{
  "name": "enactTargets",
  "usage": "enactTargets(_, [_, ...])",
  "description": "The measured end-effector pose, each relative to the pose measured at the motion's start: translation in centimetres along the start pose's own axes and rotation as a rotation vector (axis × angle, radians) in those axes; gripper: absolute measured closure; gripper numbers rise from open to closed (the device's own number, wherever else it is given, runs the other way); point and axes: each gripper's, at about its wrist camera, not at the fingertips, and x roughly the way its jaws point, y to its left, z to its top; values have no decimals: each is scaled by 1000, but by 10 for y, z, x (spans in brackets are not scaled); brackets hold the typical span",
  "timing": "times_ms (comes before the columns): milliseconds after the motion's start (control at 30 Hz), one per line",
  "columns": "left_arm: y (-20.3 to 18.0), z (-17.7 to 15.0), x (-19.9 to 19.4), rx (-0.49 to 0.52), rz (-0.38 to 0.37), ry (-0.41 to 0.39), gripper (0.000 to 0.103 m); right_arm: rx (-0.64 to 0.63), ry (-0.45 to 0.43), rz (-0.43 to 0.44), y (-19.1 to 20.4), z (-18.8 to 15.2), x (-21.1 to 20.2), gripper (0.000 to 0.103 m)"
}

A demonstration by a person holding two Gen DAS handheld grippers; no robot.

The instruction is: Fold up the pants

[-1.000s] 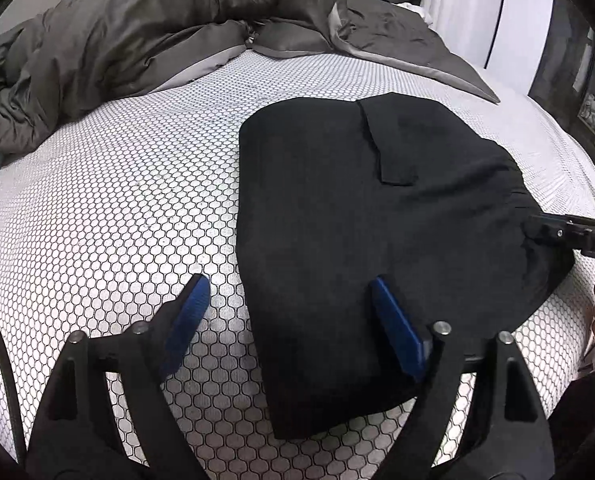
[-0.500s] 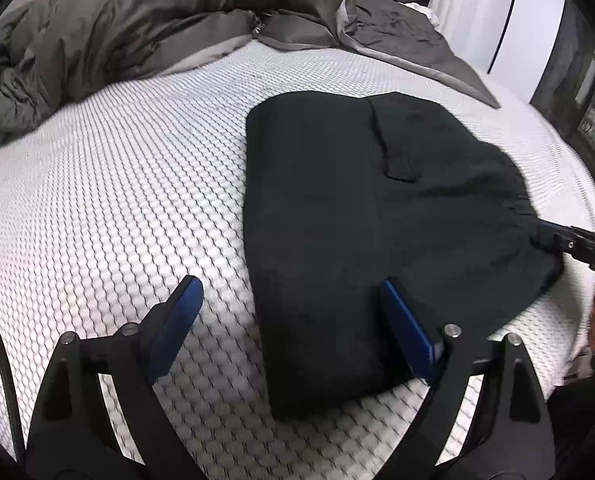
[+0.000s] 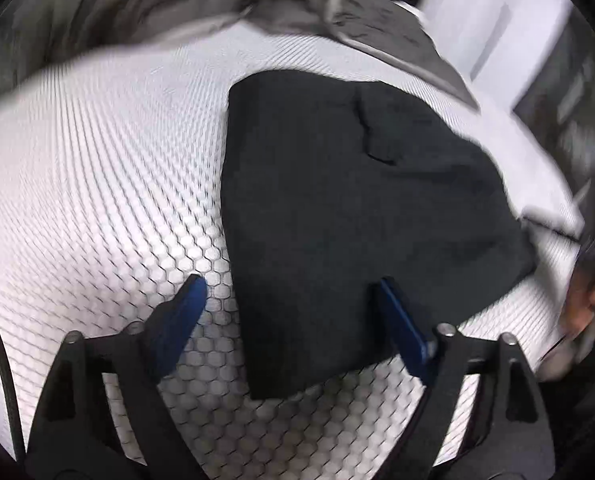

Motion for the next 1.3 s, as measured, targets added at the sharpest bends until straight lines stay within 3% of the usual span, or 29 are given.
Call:
enactTargets(67, [4, 1, 3, -39, -57, 2, 42, 55, 63, 56, -12, -8, 15, 82])
enactTargets(133, [-2, 3, 2, -18, -28, -12, 44, 24, 53, 40, -8, -11, 23, 89])
enactTargets(267, [-2, 17, 10, 1, 31, -25, 44, -12, 19, 17, 10, -11, 30, 92])
enactTargets(367, [-3, 20, 10, -7, 48, -28, 42, -65, 10, -51, 20, -11, 40, 91])
enactTargets(433, [-9, 17, 0, 13, 94, -50, 41, -73, 6, -81, 22, -9, 34, 83])
enactTargets(500, [-15, 11, -8, 51, 143, -76, 38, -92, -36, -112, 24, -9, 17, 67])
enactTargets(567, [-26, 3, -18, 100, 196, -117, 30, -115, -105, -98, 29, -9, -6, 45])
enactTargets(600, [-32, 0, -23, 114, 204, -141, 30, -128, -131, -90, 33, -9, -15, 41])
enactTargets(667, [-44, -5, -35, 129, 192, -182, 27, -162, -201, -59, 43, -12, -36, 15])
enactTargets(733, [-53, -13, -48, 142, 184, -222, 19, -169, -280, -44, 52, -19, -51, 3])
enactTargets(900, [-76, -35, -73, 192, 209, -318, 16, -258, -354, -22, 84, -34, -63, 0])
enactTargets(967, [-83, -45, -83, 197, 202, -351, 0, -309, -397, -35, 97, -45, -68, 0])
enactTargets(1167, [-97, -65, -110, 225, 181, -450, 1, -348, -422, -36, 113, -58, -69, 0])
enactTargets(1300, [-102, -67, -117, 220, 169, -473, 1, -372, -417, -60, 118, -57, -58, 0])
